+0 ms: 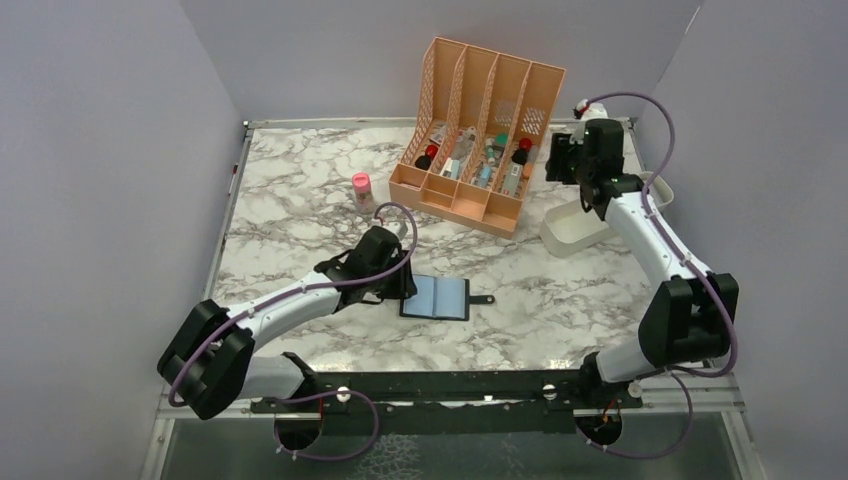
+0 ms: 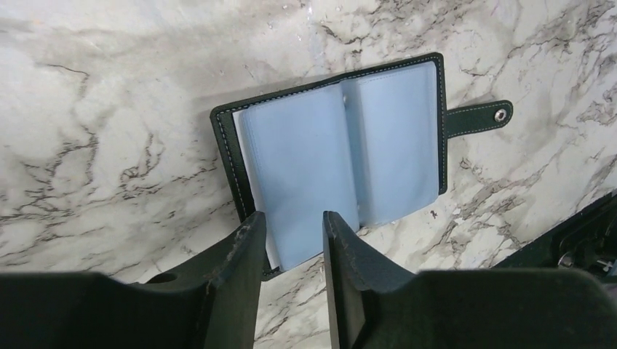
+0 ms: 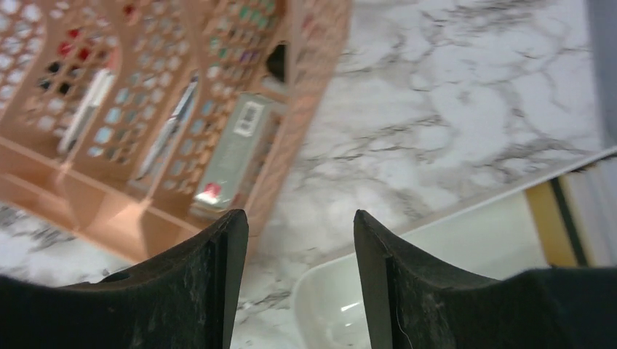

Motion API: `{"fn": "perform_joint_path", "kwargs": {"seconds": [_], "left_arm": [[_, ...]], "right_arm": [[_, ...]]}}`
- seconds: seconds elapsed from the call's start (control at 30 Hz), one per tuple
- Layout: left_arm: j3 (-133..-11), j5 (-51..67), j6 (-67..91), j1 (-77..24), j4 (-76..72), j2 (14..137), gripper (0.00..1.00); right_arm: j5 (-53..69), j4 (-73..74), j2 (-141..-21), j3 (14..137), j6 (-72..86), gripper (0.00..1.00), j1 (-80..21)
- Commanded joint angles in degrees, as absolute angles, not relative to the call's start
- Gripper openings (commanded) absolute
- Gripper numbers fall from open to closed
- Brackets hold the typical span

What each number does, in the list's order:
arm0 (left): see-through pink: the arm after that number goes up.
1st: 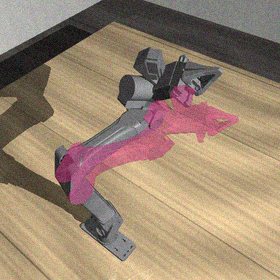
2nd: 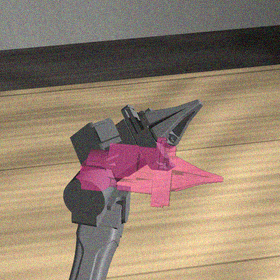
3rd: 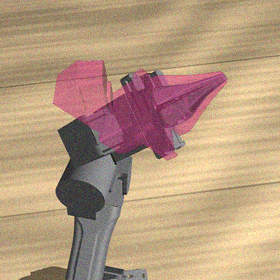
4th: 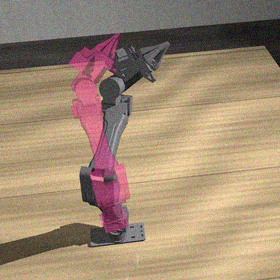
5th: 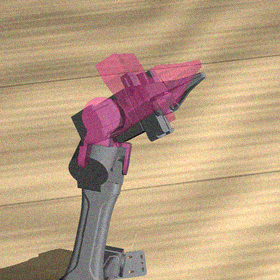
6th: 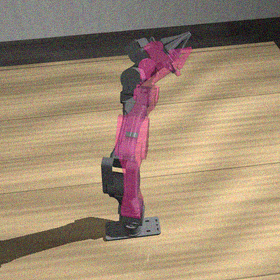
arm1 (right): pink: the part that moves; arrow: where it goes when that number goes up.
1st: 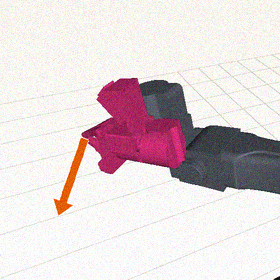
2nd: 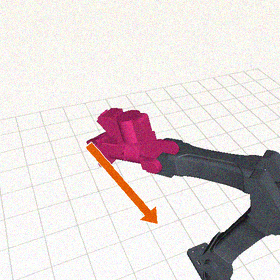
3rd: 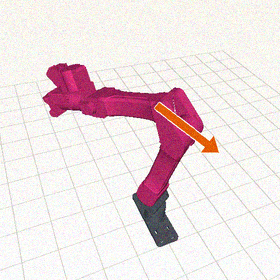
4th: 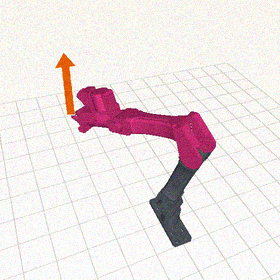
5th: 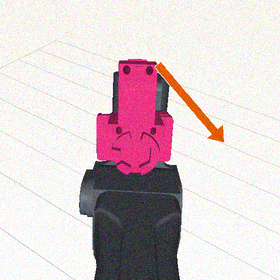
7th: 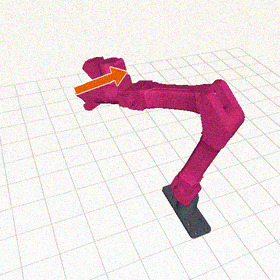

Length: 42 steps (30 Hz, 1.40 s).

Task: Put the credit cards into the card holder
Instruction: Move the storage box to the center of the board.

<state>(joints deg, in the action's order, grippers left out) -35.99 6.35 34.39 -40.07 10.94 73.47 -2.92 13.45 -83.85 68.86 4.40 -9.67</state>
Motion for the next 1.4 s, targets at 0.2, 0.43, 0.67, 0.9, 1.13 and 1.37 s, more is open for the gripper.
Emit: {"fn": "perform_joint_path", "kwargs": {"seconds": [0.2,0.43,0.67,0.9,1.13,1.37], "left_arm": [[-46.06,1.46,27.05,-39.76,20.85,67.8,0.57],[-52.27,-0.4,21.44,-39.64,23.33,68.76,0.85],[-54.49,-0.8,19.25,-38.79,25.82,73.08,0.99],[-54.6,0.87,18.68,-36.13,25.7,73.3,0.99],[-53.94,3.5,18.98,-34.15,24.78,73.56,0.99],[-53.7,3.55,19.07,-33.9,24.75,73.17,0.99]], "right_arm": [[-12.78,14.83,-93.68,72.36,-9.41,0.62,2.17],[-15.93,16.4,-101.78,78.06,-14.57,0.63,7.46],[-20.34,18.28,-109.35,83.3,-20.9,0.64,9.23],[-21.97,20.25,-114.61,86.13,-24.07,0.64,10.92],[-21.58,22.54,-114.76,85.22,-23.43,0.63,11.6],[-19.42,22.97,-110.72,84.72,-21.64,0.61,11.6]]}}
